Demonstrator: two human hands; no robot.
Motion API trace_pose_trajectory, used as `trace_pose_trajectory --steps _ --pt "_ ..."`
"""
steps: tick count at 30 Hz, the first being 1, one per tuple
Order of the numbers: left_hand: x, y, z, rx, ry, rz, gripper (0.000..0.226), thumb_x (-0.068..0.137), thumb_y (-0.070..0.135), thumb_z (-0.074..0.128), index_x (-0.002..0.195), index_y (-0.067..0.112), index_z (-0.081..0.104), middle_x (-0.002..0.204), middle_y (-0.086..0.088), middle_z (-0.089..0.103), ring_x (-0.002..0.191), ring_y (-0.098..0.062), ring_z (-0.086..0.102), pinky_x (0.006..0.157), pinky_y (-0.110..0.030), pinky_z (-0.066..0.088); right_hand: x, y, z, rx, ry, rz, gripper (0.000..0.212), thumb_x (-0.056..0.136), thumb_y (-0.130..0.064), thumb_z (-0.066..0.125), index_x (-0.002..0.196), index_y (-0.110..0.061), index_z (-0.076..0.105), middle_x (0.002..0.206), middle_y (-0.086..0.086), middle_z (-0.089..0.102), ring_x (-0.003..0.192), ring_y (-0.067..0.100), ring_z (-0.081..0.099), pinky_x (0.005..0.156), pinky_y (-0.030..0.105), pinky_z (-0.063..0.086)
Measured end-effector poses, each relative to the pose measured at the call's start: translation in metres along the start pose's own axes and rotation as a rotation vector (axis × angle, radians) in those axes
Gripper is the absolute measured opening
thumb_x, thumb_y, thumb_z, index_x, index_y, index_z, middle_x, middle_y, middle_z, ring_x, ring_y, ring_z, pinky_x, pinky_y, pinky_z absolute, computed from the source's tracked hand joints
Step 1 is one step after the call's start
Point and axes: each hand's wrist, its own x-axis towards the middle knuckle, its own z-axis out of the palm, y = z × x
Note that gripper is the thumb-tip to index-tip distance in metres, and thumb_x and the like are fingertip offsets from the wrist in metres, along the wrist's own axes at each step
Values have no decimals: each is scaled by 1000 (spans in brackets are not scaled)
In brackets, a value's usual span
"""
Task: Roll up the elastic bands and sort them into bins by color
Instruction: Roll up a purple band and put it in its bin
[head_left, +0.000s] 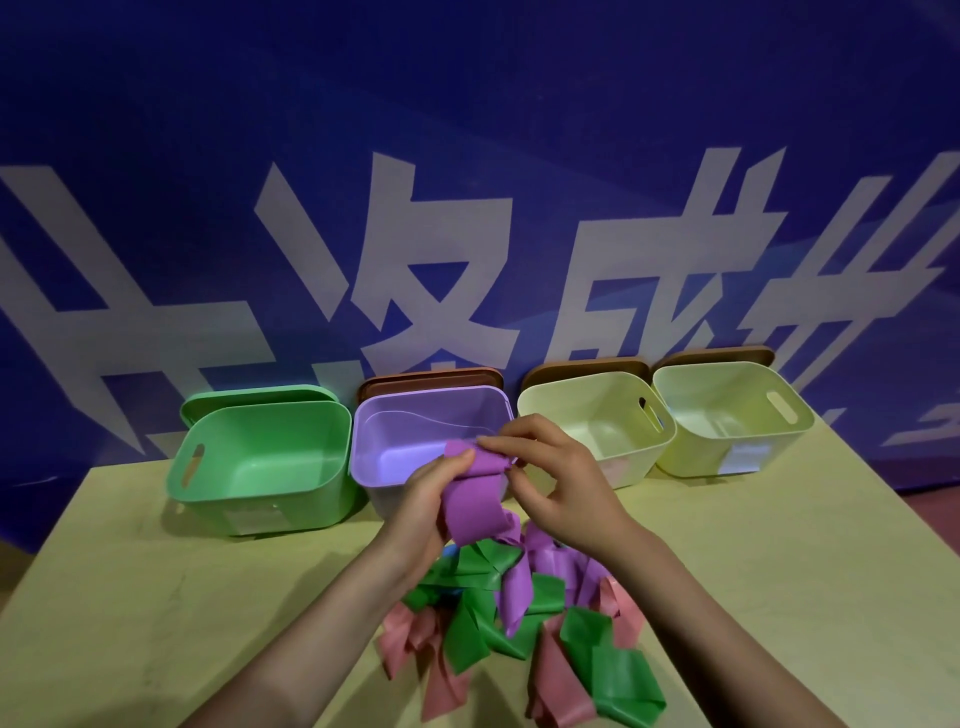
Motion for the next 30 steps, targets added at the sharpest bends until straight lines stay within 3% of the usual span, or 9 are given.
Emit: trace_pose_trajectory --steps 5,7,9,12,17,22,24,27,30 --pt "3 -1 -7 121 42 95 23 92 10 52 108 4 66 104 -17 70 92 -26 64 76 -32 51 -1 -8 2 358 24 311 44 86 -32 44 124 -18 62 109 -5 62 102 10 58 90 25 46" --pt "2 -2 -8 177 0 131 26 91 11 54 112 4 65 109 -18 69 96 -27 65 83 -35 51 2 -9 3 401 38 455 44 89 -45 48 125 -23 60 103 -11 63 93 5 58 89 27 47" --pt "0 -2 -8 225 -20 151 28 88 14 56 112 5 65 108 -18 70 96 -27 66 86 -38 50 4 -9 3 388 -11 520 37 92 -40 52 123 -22 62 90 -8 62 79 3 55 80 28 48" --pt "-1 -1 -7 303 -9 195 19 92 9 53 103 13 68 94 -7 73 86 -18 67 75 -26 53 5 -11 8 412 -92 508 19 93 -23 59 105 -12 68 69 7 55 61 12 49 62 30 43" --pt "-5 0 -4 471 83 289 21 98 15 47 88 21 65 78 6 68 71 -6 63 62 -13 47 5 -13 14 455 -59 539 5 92 -13 62 87 -12 64 65 12 53 57 17 51 57 29 44" --pt "-2 -3 -4 571 96 398 22 99 15 46 97 0 61 83 -15 65 71 -13 55 63 -19 44 1 -15 20 466 -1 522 16 90 -18 62 81 -6 59 63 13 50 58 12 47 57 29 39" --pt "-1 -4 -4 566 91 410 22 99 15 47 97 0 62 87 -20 66 73 -14 57 65 -23 45 -2 -15 22 435 24 488 23 85 -30 60 80 -7 58 66 19 52 61 14 48 59 32 39" --pt "-4 -5 -1 499 89 359 20 98 14 48 93 10 66 82 -7 68 71 -8 59 65 -19 46 -3 -16 21 385 59 457 19 85 -29 58 78 -11 58 63 9 51 60 10 45 58 29 38" --pt "-3 -4 4 271 77 210 22 91 24 55 101 10 69 97 -16 71 90 -25 64 81 -36 50 -3 -11 22 295 104 418 19 83 -36 58 80 -18 63 65 5 55 61 20 49 60 37 43"
